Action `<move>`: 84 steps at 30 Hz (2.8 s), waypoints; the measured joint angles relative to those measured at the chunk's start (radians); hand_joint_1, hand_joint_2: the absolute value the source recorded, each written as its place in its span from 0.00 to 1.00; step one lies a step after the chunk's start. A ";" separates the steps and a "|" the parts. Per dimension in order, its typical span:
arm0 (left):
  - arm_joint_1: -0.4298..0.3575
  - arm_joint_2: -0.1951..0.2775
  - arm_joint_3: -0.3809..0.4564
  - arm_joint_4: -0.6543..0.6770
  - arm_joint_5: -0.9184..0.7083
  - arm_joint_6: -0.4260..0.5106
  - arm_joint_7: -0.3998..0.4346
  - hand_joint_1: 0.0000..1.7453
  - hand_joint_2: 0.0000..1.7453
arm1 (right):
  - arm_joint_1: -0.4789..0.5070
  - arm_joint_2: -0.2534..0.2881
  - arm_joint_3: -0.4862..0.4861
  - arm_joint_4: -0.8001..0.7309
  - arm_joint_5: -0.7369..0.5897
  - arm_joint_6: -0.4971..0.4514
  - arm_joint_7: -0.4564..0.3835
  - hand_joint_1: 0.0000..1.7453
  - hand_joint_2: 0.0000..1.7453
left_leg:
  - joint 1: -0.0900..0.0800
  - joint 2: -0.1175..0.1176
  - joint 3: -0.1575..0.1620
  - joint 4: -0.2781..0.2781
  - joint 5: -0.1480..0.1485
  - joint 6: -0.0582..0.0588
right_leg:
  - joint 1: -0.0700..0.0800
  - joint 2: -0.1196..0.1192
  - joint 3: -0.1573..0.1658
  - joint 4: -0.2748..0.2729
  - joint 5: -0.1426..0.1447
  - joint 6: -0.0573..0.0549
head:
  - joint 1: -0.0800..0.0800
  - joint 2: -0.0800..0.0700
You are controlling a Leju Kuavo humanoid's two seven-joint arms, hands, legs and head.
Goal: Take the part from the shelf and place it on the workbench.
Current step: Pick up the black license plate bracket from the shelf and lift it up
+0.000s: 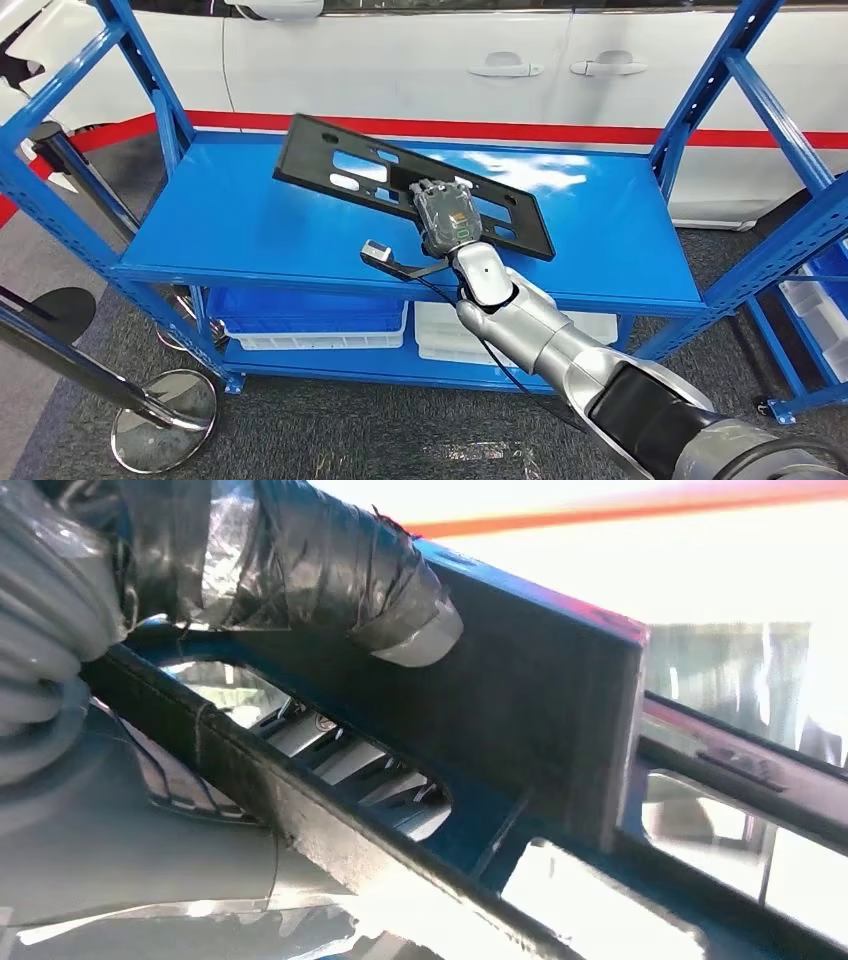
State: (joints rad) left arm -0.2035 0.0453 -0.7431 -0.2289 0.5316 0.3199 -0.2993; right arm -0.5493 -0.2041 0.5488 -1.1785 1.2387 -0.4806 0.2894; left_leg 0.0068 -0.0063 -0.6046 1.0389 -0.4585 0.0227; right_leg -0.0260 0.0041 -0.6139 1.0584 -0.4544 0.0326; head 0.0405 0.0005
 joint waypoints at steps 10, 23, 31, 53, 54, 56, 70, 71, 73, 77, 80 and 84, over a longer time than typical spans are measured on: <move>0.021 -0.009 0.020 0.000 0.048 -0.011 0.029 0.00 1.00 | 0.104 -0.002 -0.081 -0.502 -0.352 -0.081 -0.092 1.00 1.00 | 0.003 0.003 -0.097 0.268 -0.144 -0.028 | 0.011 -0.004 -0.009 -0.006 0.010 -0.039 | -0.002 0.000; 0.027 0.005 0.025 0.000 0.011 -0.025 0.057 0.00 1.00 | 0.173 -0.019 -0.082 -0.746 -0.501 -0.059 -0.196 1.00 1.00 | -0.012 0.011 0.027 -0.063 0.033 0.040 | 0.014 -0.002 -0.078 0.152 -0.111 -0.005 | 0.006 0.000; 0.029 0.011 0.026 0.000 0.018 -0.029 0.053 0.00 1.00 | 0.189 -0.022 -0.082 -0.767 -0.516 -0.057 -0.197 1.00 1.00 | 0.003 0.009 -0.078 0.001 0.075 -0.004 | -0.009 0.004 0.085 -0.001 -0.077 0.024 | 0.008 0.000; 0.027 0.010 0.026 0.000 0.007 -0.037 0.038 0.00 1.00 | 0.200 -0.035 -0.084 -0.773 -0.558 -0.013 -0.196 1.00 1.00 | -0.017 0.016 0.069 -0.094 0.021 0.039 | 0.012 -0.003 -0.093 0.090 -0.060 -0.007 | 0.007 0.000; 0.027 0.009 0.026 0.000 0.006 -0.037 0.038 0.00 1.00 | 0.200 -0.037 -0.085 -0.773 -0.558 -0.013 -0.196 1.00 1.00 | -0.016 0.017 0.051 -0.090 0.032 0.039 | 0.009 -0.004 -0.100 0.148 -0.098 -0.002 | 0.007 0.000; 0.028 0.006 0.026 0.000 0.005 -0.039 0.037 0.00 1.00 | 0.202 -0.039 -0.087 -0.773 -0.562 -0.011 -0.196 1.00 1.00 | -0.011 0.018 0.012 -0.076 0.052 0.032 | 0.001 -0.004 -0.088 0.217 -0.097 0.010 | 0.007 0.000; 0.044 0.008 0.026 0.000 -0.007 -0.083 0.037 0.00 1.00 | 0.223 -0.051 -0.104 -0.790 -0.587 0.027 -0.195 1.00 1.00 | 0.007 0.011 -0.157 0.221 -0.088 -0.034 | -0.010 -0.016 0.008 0.014 -0.030 -0.042 | 0.011 0.000; 0.045 0.008 0.026 0.000 -0.008 -0.087 0.035 0.00 1.00 | 0.226 -0.052 -0.107 -0.793 -0.587 0.033 -0.196 1.00 1.00 | 0.007 0.011 -0.151 0.246 -0.080 -0.033 | -0.008 -0.021 -0.001 0.014 -0.023 -0.041 | 0.011 0.000; 0.047 0.009 0.026 0.000 -0.011 -0.094 0.031 0.00 1.00 | 0.233 -0.054 -0.116 -0.802 -0.587 0.045 -0.196 1.00 1.00 | 0.005 0.016 -0.094 0.208 -0.030 -0.023 | -0.005 -0.035 -0.014 0.014 -0.012 -0.040 | 0.011 0.000; 0.044 0.018 0.026 -0.002 -0.016 -0.098 0.022 0.00 1.00 | 0.238 -0.059 -0.137 -0.819 -0.587 0.056 -0.196 1.00 1.00 | -0.019 0.064 0.042 0.010 -0.042 0.009 | -0.002 -0.072 -0.018 0.008 0.003 -0.025 | 0.011 0.000; 0.055 0.025 0.026 -0.003 -0.020 -0.102 0.015 0.00 1.00 | 0.245 -0.061 -0.150 -0.828 -0.586 0.067 -0.194 1.00 1.00 | -0.020 0.042 0.054 -0.033 -0.024 0.021 | -0.003 -0.084 -0.007 -0.005 0.009 -0.006 | 0.010 0.000; 0.068 0.026 0.026 -0.004 -0.027 -0.108 0.008 0.00 1.00 | 0.256 -0.070 -0.170 -0.839 -0.584 0.075 -0.192 1.00 1.00 | -0.012 0.008 0.053 -0.060 0.006 0.033 | -0.001 -0.012 -0.074 0.161 -0.099 0.001 | 0.012 0.000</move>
State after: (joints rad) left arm -0.1351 0.0716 -0.7172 -0.2331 0.5048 0.2121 -0.2917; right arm -0.2930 -0.2739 0.3785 -2.0172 0.6550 -0.4057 0.0970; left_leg -0.0054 0.0017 -0.5514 0.9789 -0.4522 0.0557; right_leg -0.0268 -0.0081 -0.6876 1.2196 -0.5535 0.0331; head 0.0527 0.0004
